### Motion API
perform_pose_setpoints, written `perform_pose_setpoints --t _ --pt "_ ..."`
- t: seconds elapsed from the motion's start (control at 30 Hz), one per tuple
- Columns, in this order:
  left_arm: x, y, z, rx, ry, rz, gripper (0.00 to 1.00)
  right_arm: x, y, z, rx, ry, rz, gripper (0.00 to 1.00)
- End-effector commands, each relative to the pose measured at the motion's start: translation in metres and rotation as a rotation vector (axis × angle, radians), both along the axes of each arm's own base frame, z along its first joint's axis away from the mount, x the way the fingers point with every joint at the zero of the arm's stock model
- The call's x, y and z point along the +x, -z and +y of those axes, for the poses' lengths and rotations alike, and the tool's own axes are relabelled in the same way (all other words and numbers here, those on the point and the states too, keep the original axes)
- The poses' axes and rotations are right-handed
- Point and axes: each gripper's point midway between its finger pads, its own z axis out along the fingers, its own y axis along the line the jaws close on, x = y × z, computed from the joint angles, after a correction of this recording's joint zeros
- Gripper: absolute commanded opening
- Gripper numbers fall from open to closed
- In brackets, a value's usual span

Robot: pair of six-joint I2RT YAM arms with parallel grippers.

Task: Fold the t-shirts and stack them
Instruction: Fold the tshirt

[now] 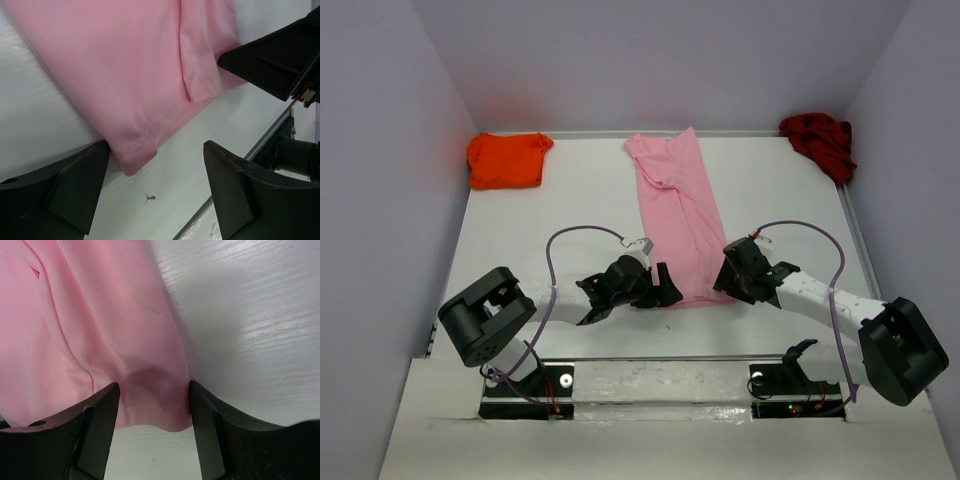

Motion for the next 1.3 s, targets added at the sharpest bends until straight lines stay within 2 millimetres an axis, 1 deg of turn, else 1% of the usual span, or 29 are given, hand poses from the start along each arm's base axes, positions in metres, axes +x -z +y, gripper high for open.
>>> perform_pose_setpoints --t 0.0,0.03,0.07,0.13,0.17,0.2,0.23,0.27,0.3,0.33,0.37,0.4,0.43,0.53,0.7,0.9,0.93,0.97,1.03,1.07,1.1,1.17,1.2,1.27 --pt "-0.001 0.013 0.001 0.045 -0.003 0.008 0.89 0.012 -0.008 0.005 0.010 -0.004 -0.056 0.63" --pt "-0.001 0.012 0.001 0.042 -0.003 0.009 0.87 0.012 -0.009 0.006 0.013 -0.004 -0.057 0.63" --pt "-0.001 0.012 0.001 0.040 -0.001 0.008 0.78 0.011 -0.009 0.006 0.017 -0.005 -0.054 0.63" --pt "-0.002 0.010 0.000 0.034 0.003 0.006 0.69 0.011 -0.009 0.007 0.023 -0.005 -0.057 0.60" --pt "-0.002 0.009 0.000 0.033 0.004 0.003 0.59 0.010 -0.009 0.007 0.025 -0.004 -0.058 0.58" --pt "-0.003 0.007 0.000 0.028 0.006 -0.001 0.53 0.010 -0.008 0.007 0.027 -0.005 -0.058 0.55" --pt "-0.003 0.006 0.000 0.027 0.008 -0.003 0.47 0.010 -0.008 0.007 0.028 -0.007 -0.059 0.44" --pt "-0.004 0.007 0.001 0.030 0.008 -0.004 0.31 0.008 -0.007 0.007 0.030 -0.009 -0.058 0.39" --pt "-0.003 0.005 0.002 0.029 0.002 -0.007 0.21 0.008 -0.007 0.007 0.032 -0.009 -0.058 0.34" --pt "-0.004 0.005 0.002 0.027 0.006 -0.007 0.14 0.008 -0.006 0.007 0.035 -0.008 -0.057 0.25" --pt "-0.003 0.005 0.002 0.026 0.006 -0.009 0.05 0.007 -0.006 0.007 0.037 -0.011 -0.057 0.22" --pt "-0.004 0.004 0.002 0.026 0.007 -0.009 0.02 0.007 -0.006 0.007 0.036 -0.012 -0.057 0.18" --pt "-0.004 0.006 0.003 0.031 0.007 -0.008 0.00 0.008 -0.008 0.007 0.039 -0.012 -0.062 0.12" --pt "-0.004 0.009 0.004 0.040 0.007 -0.008 0.00 0.007 -0.009 0.008 0.041 -0.016 -0.064 0.00" --pt "-0.004 0.003 0.008 0.022 -0.006 -0.033 0.00 0.006 -0.011 0.009 0.049 -0.035 -0.071 0.00" --pt "-0.012 0.002 0.013 0.013 0.006 -0.033 0.00 0.000 -0.020 0.016 0.109 -0.073 -0.091 0.00" --pt "-0.013 -0.002 0.013 0.000 0.006 -0.036 0.00 -0.003 -0.021 0.016 0.117 -0.069 -0.089 0.00" --pt "-0.016 -0.001 0.016 0.005 0.006 -0.030 0.00 -0.006 -0.022 0.017 0.124 -0.076 -0.089 0.00" --pt "-0.018 -0.007 0.017 -0.012 0.010 -0.037 0.00 -0.012 -0.023 0.017 0.133 -0.085 -0.089 0.00" --pt "-0.022 -0.005 0.021 -0.004 0.010 -0.027 0.00 -0.017 -0.024 0.020 0.138 -0.097 -0.089 0.00" --pt "-0.023 -0.011 0.022 -0.018 0.008 -0.038 0.00 -0.021 -0.022 0.018 0.133 -0.092 -0.079 0.00" --pt "-0.028 -0.008 0.030 0.001 0.002 -0.028 0.00 -0.027 -0.021 0.018 0.140 -0.090 -0.071 0.00" --pt "-0.030 -0.009 0.032 0.001 0.001 -0.028 0.00 -0.030 -0.022 0.020 0.147 -0.101 -0.071 0.00" --pt "-0.031 -0.013 0.041 0.005 -0.022 -0.036 0.00 -0.033 -0.023 0.019 0.153 -0.100 -0.074 0.00"
